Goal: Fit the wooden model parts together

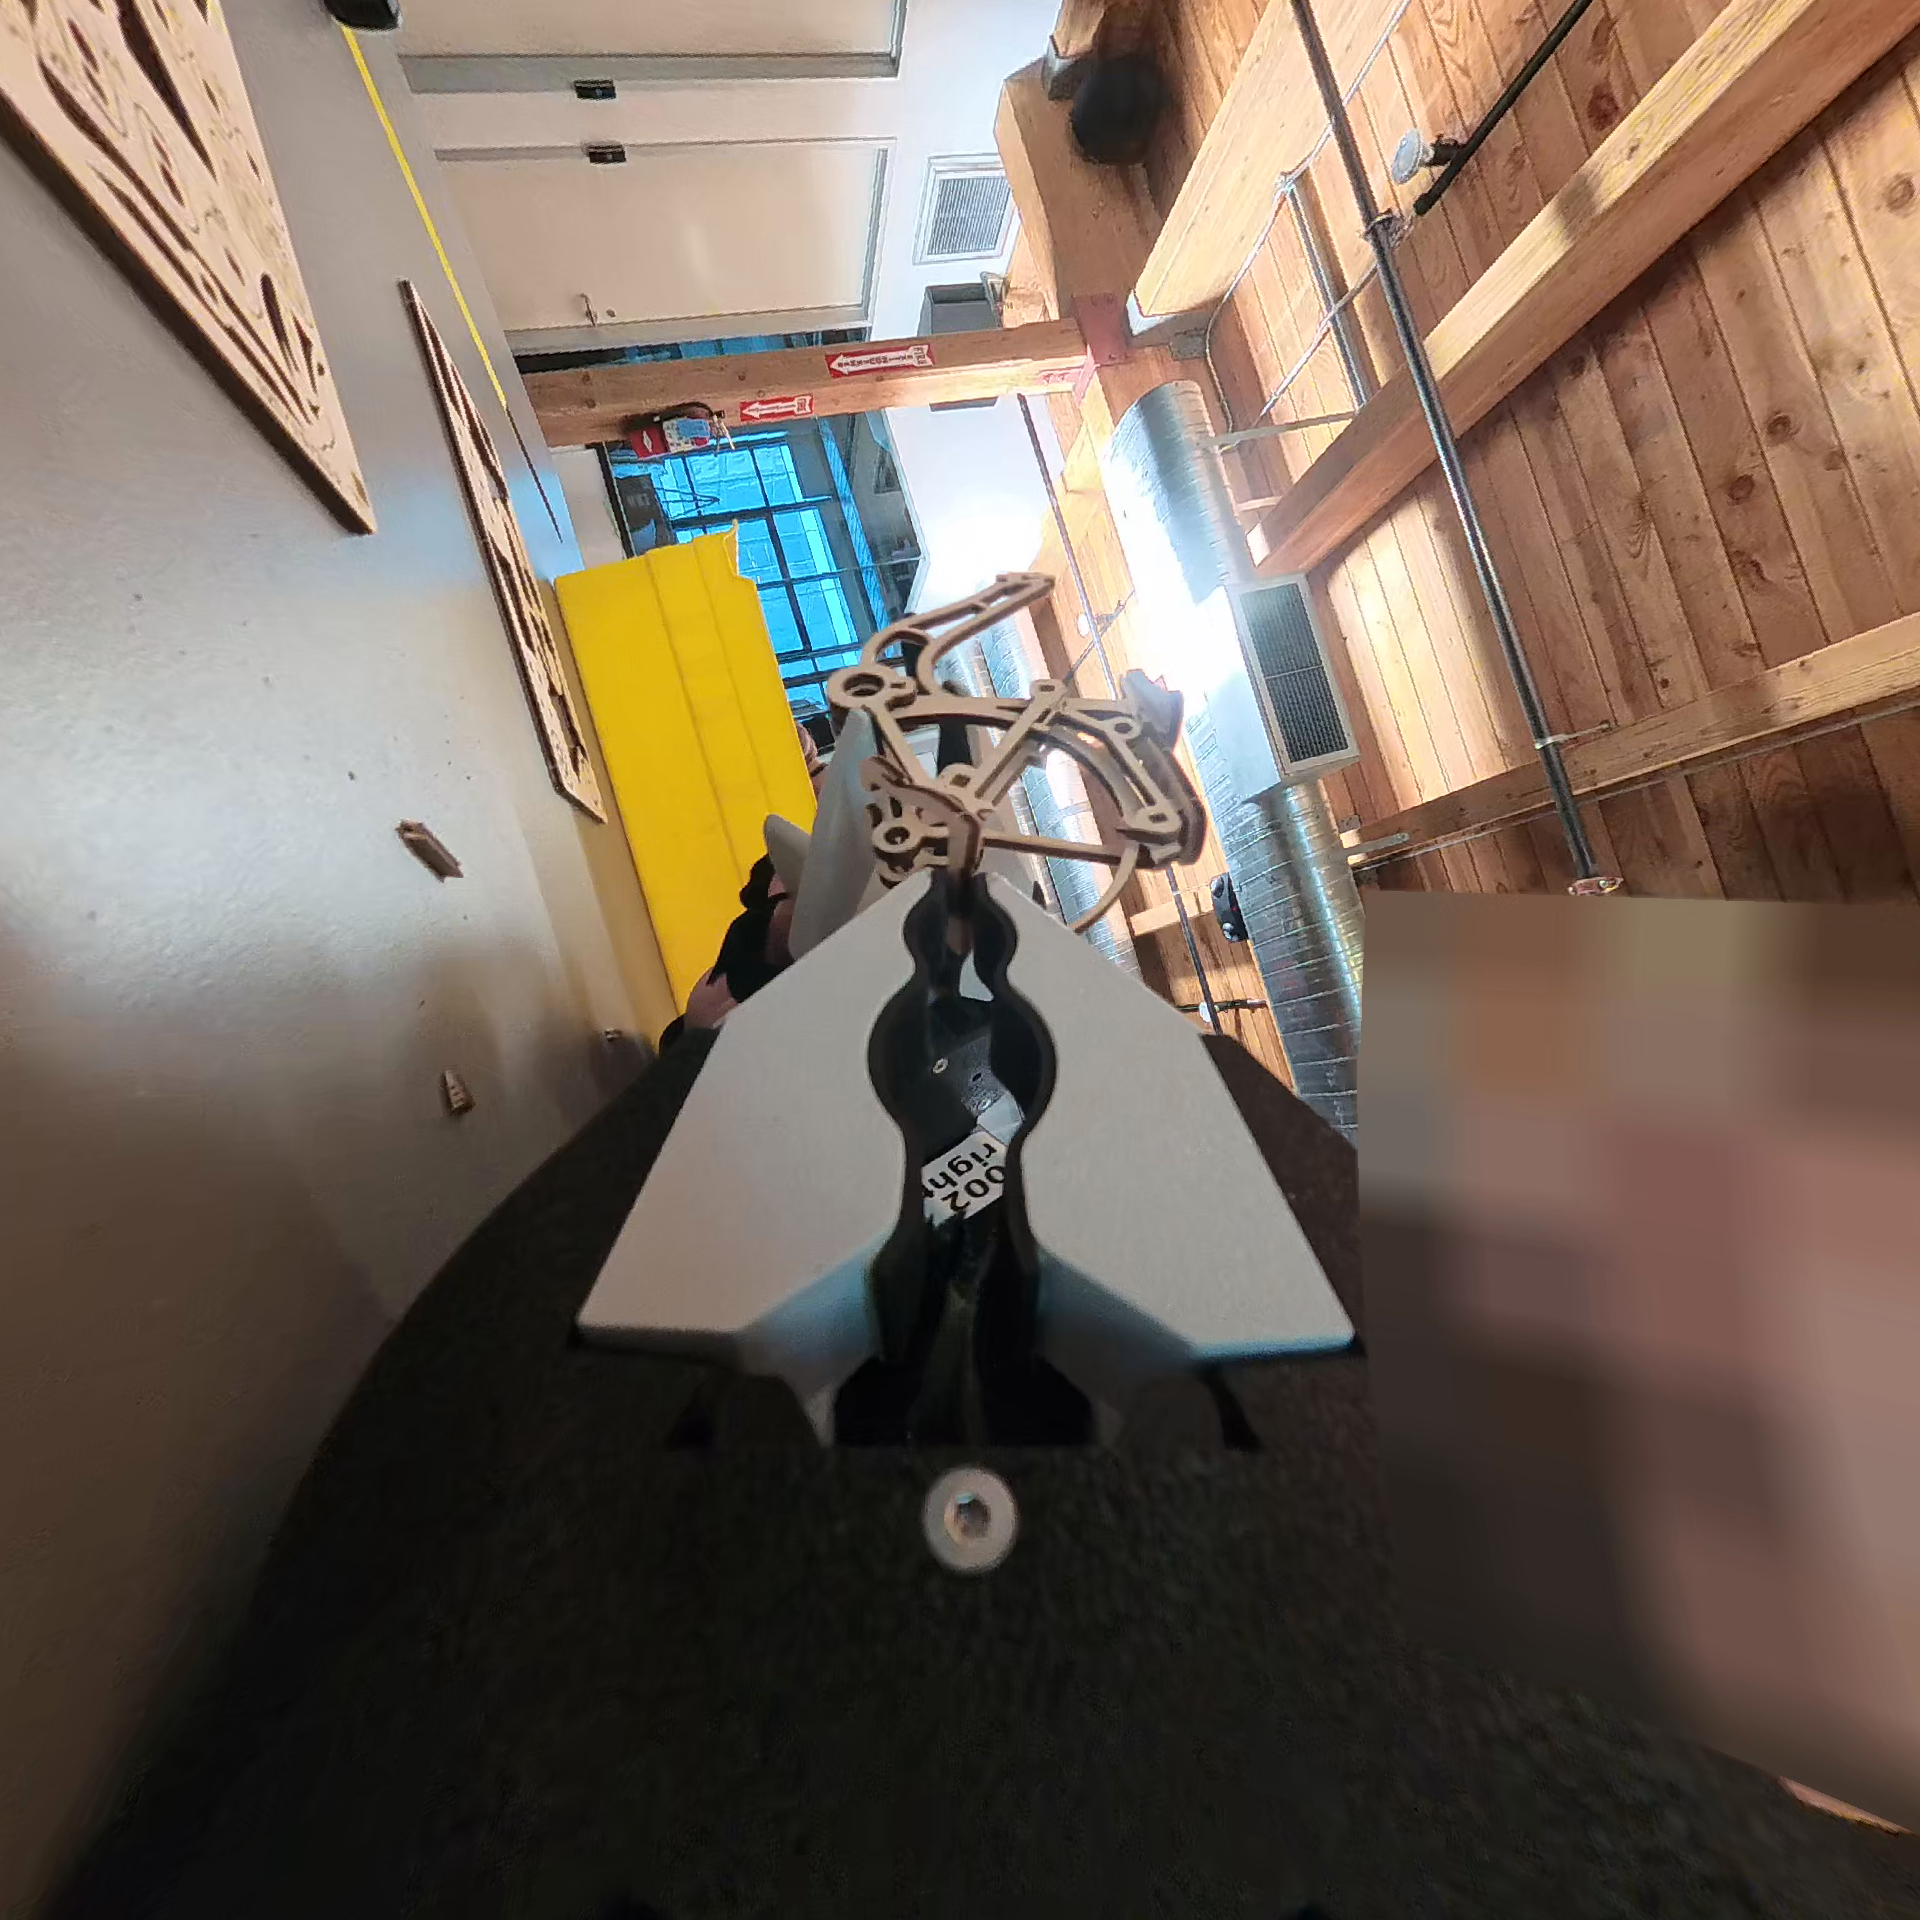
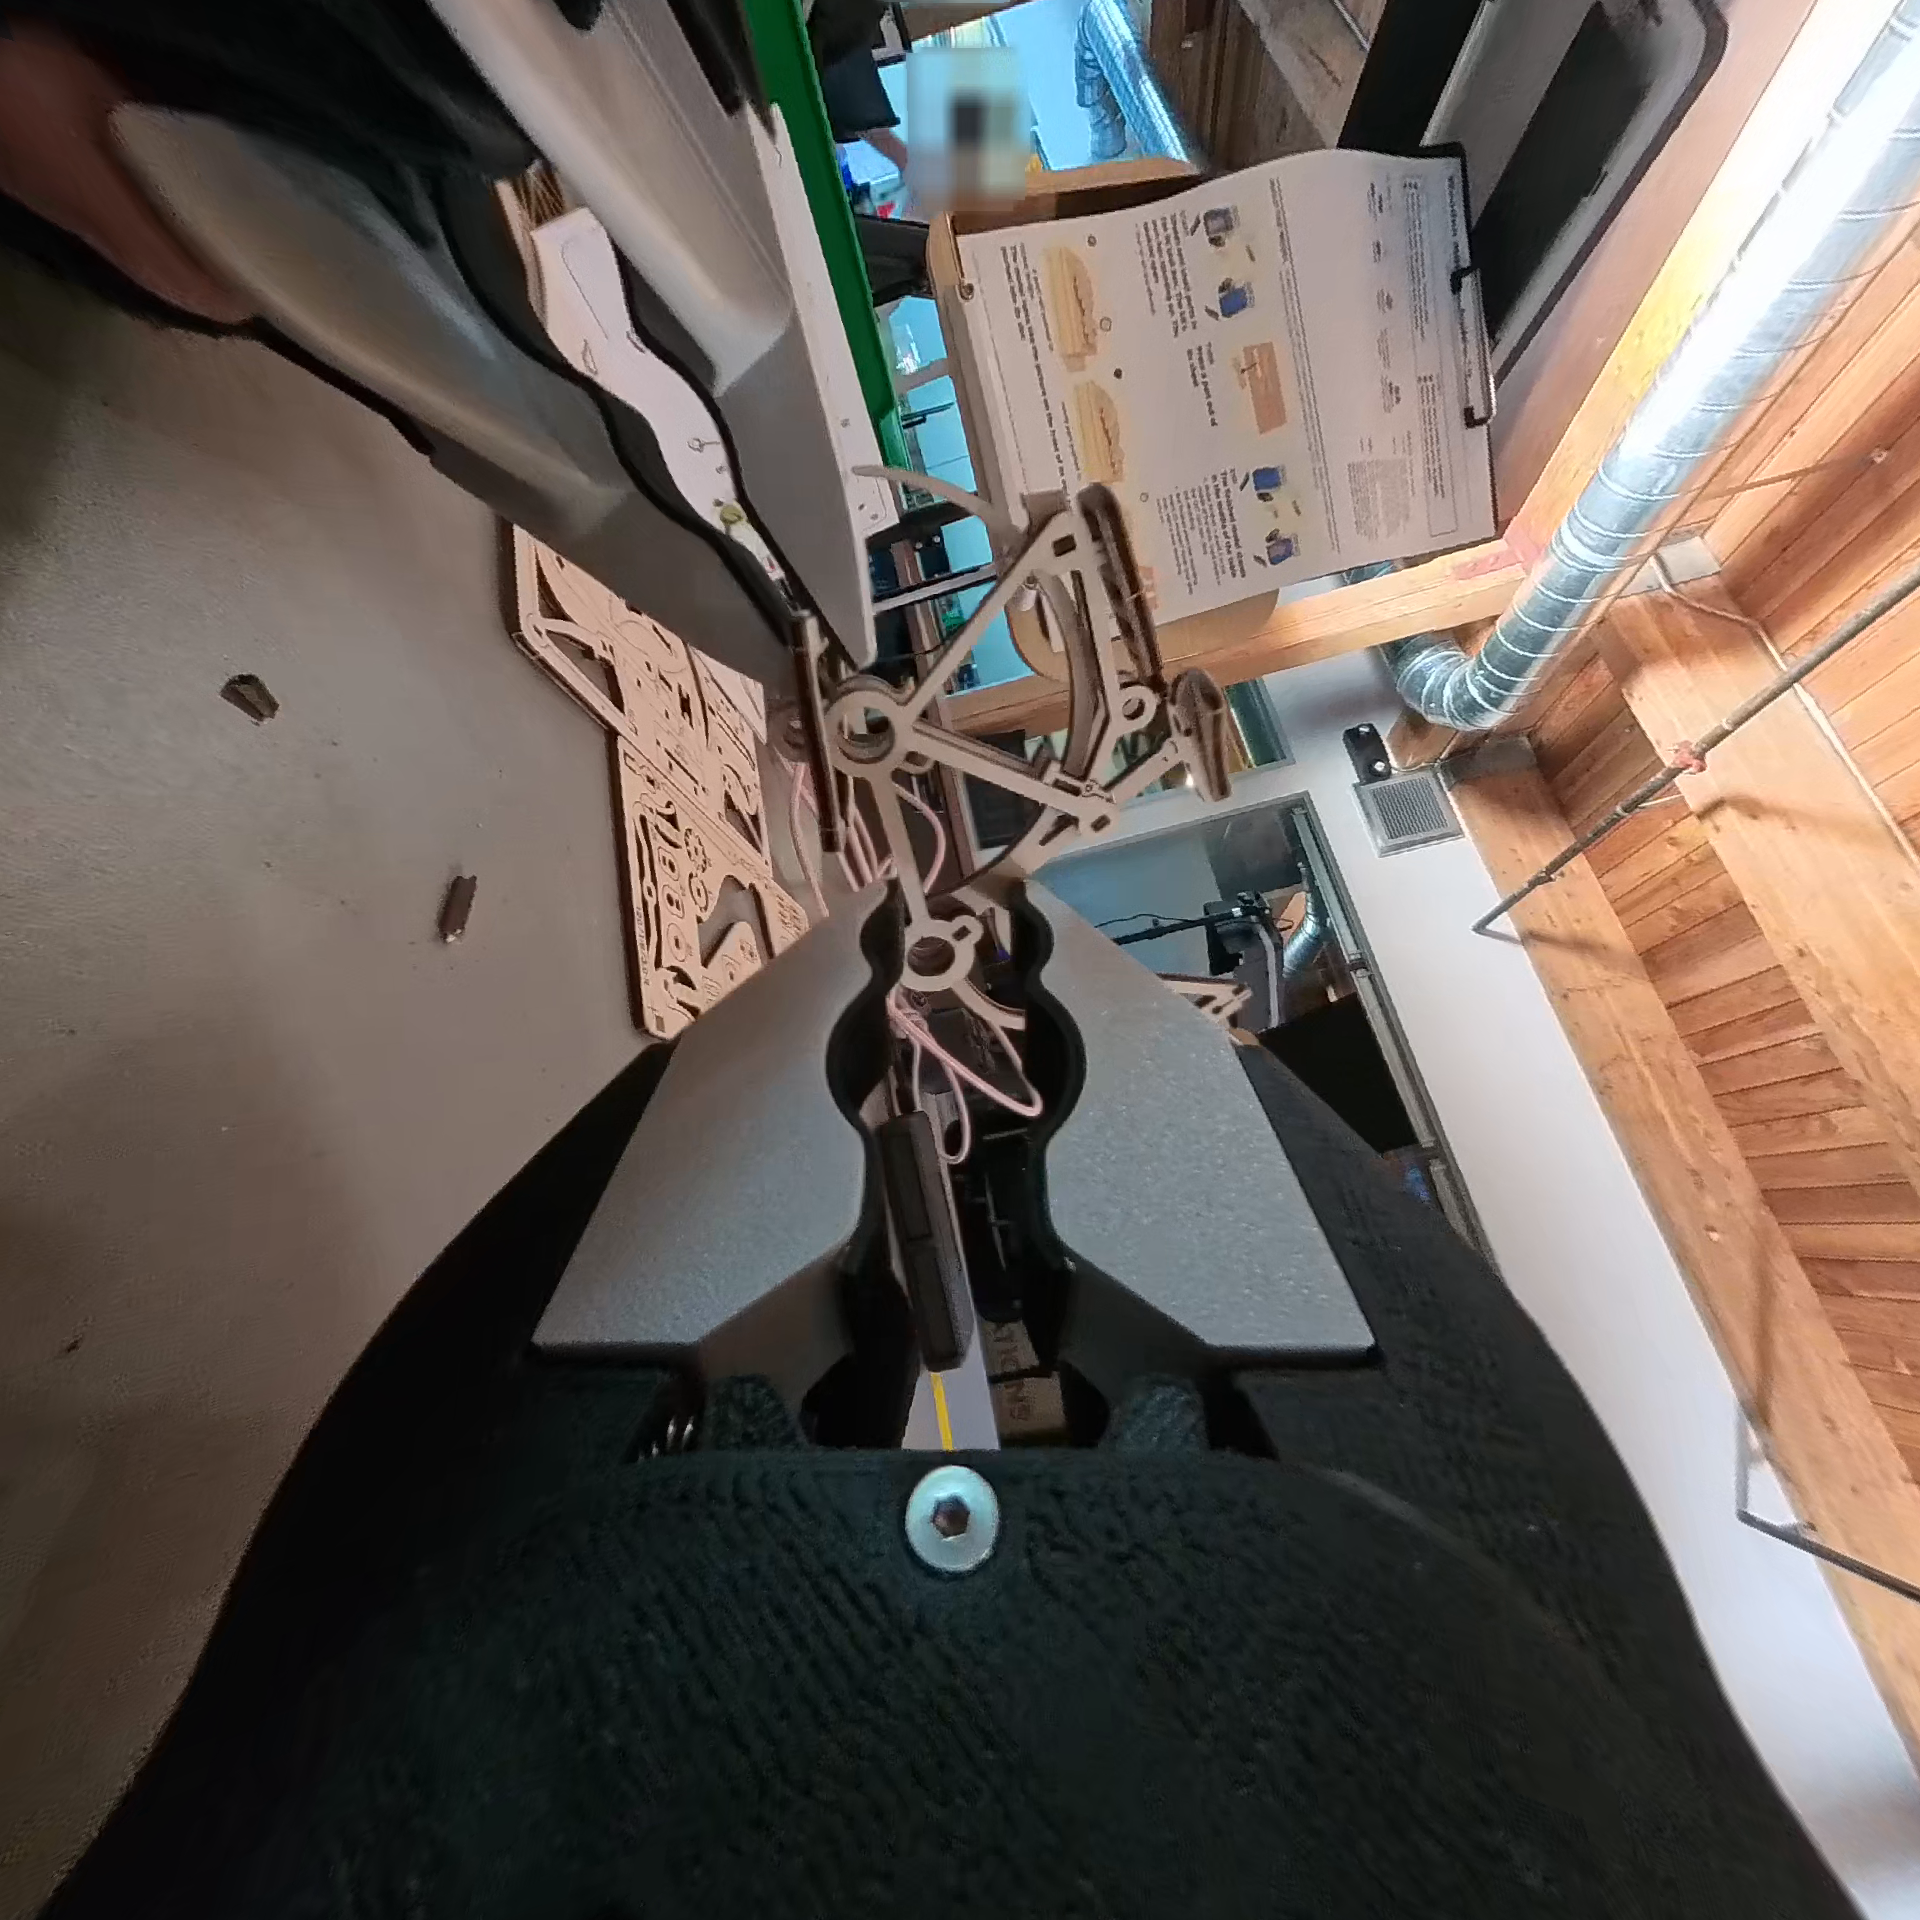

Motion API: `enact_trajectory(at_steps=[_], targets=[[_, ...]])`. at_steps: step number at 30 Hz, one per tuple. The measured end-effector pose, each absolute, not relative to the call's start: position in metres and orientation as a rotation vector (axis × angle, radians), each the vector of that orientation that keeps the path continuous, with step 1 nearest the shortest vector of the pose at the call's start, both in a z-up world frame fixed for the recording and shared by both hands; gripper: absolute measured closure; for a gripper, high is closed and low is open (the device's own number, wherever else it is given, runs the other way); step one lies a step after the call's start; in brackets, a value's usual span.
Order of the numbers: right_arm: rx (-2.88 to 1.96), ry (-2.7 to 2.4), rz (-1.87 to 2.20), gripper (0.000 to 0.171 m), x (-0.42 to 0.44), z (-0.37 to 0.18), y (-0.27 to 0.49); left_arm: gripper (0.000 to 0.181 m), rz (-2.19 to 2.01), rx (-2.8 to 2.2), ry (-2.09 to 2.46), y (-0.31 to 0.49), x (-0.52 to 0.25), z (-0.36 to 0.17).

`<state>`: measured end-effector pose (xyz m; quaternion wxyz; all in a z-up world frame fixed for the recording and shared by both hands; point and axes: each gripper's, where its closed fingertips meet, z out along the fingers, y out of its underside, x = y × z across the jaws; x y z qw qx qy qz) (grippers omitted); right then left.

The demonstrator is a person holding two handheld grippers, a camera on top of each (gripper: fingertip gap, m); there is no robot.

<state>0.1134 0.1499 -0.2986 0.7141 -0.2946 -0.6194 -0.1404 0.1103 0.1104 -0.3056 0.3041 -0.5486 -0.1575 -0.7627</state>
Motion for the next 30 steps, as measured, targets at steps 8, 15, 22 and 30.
enact_trajectory(at_steps=[8,15,22,30], targets=[[-0.704,-1.329,-0.283,0.153,0.125,-0.294,0.155,0.181,-2.027,-1.443,-0.41,0.11,0.11,-0.304],[-0.701,-1.311,-0.301,0.153,0.134,-0.289,0.147,0.181,-2.069,-1.468,-0.394,0.106,0.114,-0.304],[-0.612,-1.322,-0.279,0.153,0.127,-0.285,0.124,0.181,-2.049,-1.599,-0.307,0.088,0.104,-0.309],[-0.708,-1.256,-0.081,0.153,0.125,-0.274,0.113,0.181,-2.014,-1.665,-0.292,0.078,0.086,-0.312]])
